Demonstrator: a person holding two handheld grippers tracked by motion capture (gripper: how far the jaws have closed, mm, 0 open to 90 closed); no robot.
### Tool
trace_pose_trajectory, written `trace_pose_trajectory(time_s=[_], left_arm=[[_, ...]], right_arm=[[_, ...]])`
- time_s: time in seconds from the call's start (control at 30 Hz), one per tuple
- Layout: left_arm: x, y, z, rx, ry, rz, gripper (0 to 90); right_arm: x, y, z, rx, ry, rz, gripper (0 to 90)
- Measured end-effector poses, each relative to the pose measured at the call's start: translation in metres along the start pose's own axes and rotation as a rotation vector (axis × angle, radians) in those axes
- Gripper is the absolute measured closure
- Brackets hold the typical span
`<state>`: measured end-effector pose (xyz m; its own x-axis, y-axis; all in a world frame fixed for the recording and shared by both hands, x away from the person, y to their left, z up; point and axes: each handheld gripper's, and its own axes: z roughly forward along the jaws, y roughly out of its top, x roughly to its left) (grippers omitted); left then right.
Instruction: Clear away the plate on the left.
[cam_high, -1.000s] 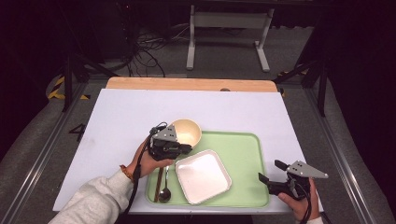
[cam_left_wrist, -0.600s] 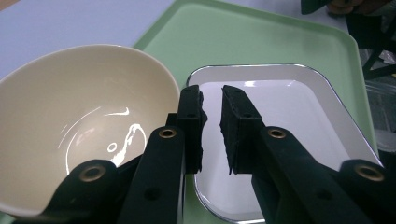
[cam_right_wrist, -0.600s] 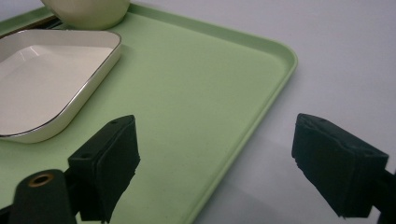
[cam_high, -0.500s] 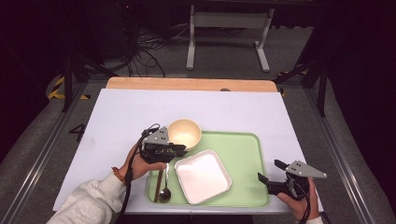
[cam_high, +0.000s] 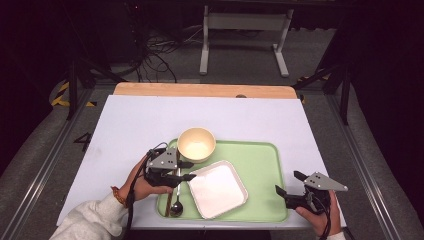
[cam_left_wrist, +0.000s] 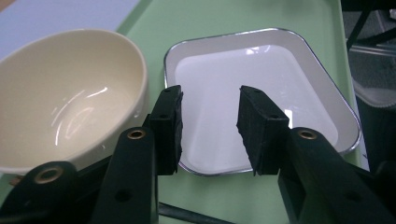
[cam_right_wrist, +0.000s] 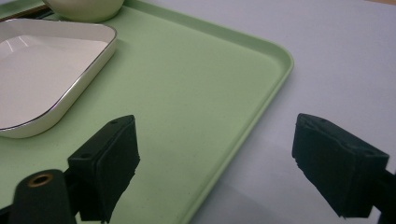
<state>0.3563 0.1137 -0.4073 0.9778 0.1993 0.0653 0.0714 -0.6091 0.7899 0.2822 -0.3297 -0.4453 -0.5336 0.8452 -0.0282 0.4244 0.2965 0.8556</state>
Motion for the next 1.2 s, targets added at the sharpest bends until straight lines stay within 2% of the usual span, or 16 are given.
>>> trace_pose_trajectory(time_s=[0.17,0.23,0.27,0.3,0.33,0.37,0.43,0.5,0.6,0.63,0.73,0.97,1.2], left_arm=[[-0.011,-0.002,0.005,0.019,-0.012,0.001,51.9],[-0.017,-0.004,0.011,0.034,-0.042,-0.007,48.3],[-0.017,-0.004,0.011,0.034,-0.042,-0.007,49.6],[-0.02,-0.005,0.013,0.045,-0.066,-0.009,49.6],[-0.022,-0.006,0.016,0.067,-0.091,0.0,53.8],[-0.025,-0.007,0.02,0.077,-0.097,0.004,57.0],[-0.027,-0.008,0.026,0.095,-0.14,-0.01,68.1],[-0.031,-0.009,0.033,0.12,-0.168,-0.008,78.9],[-0.035,-0.01,0.038,0.142,-0.18,-0.011,84.8],[-0.036,-0.011,0.04,0.15,-0.196,-0.009,87.5],[-0.039,-0.013,0.042,0.155,-0.226,-0.019,86.6],[-0.043,-0.014,0.044,0.217,-0.217,0.02,87.3],[-0.044,-0.021,0.035,0.22,-0.217,0.01,85.3]], right_arm=[[0.001,0.0,0.001,0.004,-0.005,-0.004,15.0],[0.001,0.0,0.001,0.007,-0.009,-0.004,15.0],[0.001,0.0,0.001,0.007,-0.009,-0.004,15.0],[0.001,0.0,0.001,0.007,-0.011,-0.007,15.0],[0.002,0.0,0.001,0.007,-0.012,-0.009,15.0],[0.002,0.0,0.001,0.009,-0.01,-0.01,15.0],[0.002,0.0,0.002,0.012,-0.011,-0.014,15.0],[0.003,0.001,0.003,0.014,-0.011,-0.019,15.0],[0.004,0.001,0.004,0.018,-0.01,-0.027,15.1],[0.005,0.001,0.005,0.021,-0.009,-0.026,15.2],[0.006,0.002,0.004,0.019,-0.011,-0.033,15.1],[0.004,0.001,0.004,0.022,-0.013,-0.032,15.0],[0.004,0.0,0.002,0.021,-0.014,-0.031,15.0]])
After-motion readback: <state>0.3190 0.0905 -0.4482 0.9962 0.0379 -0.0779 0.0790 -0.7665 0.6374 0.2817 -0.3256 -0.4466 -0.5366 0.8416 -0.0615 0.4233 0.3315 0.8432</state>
